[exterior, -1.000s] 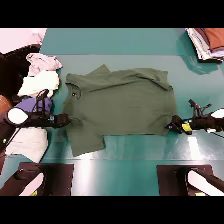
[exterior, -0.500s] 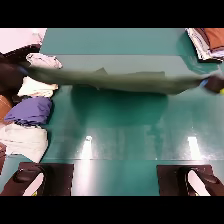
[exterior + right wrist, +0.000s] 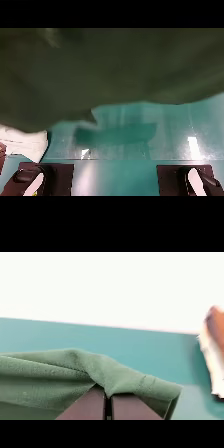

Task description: Fold the shirts.

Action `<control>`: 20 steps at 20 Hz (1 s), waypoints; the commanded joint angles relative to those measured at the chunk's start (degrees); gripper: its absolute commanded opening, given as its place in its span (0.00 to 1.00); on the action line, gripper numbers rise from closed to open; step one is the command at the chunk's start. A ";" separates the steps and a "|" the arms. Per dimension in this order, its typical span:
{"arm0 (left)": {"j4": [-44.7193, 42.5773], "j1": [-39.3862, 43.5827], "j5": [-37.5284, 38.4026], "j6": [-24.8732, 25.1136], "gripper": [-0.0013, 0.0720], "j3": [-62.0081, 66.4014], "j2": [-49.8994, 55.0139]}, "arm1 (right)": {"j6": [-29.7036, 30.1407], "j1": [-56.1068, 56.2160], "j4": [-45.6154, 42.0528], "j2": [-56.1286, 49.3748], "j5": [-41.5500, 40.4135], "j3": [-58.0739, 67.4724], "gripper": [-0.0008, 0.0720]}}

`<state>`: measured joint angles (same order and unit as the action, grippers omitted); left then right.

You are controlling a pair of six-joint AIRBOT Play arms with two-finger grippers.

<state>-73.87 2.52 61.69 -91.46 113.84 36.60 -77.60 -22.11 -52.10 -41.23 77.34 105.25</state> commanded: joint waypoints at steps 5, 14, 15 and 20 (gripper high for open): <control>-0.07 -0.07 14.82 0.33 0.05 -3.65 10.91 | -5.99 -2.95 -0.04 -12.33 15.50 11.15 0.03; -0.13 -0.07 10.99 3.41 0.05 -29.33 34.29 | -9.40 17.53 -17.51 -37.24 19.32 -14.27 0.03; -0.11 -0.07 7.91 3.41 0.05 -30.56 37.13 | -9.38 18.47 -17.46 -40.52 17.44 -15.08 0.03; -0.09 -0.07 -10.95 4.50 0.05 -30.73 46.95 | -7.80 19.65 -14.62 -56.48 8.24 -7.02 0.03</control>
<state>-74.19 2.48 62.22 -87.72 84.25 78.48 -86.24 -3.68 -67.72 -89.49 90.32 94.80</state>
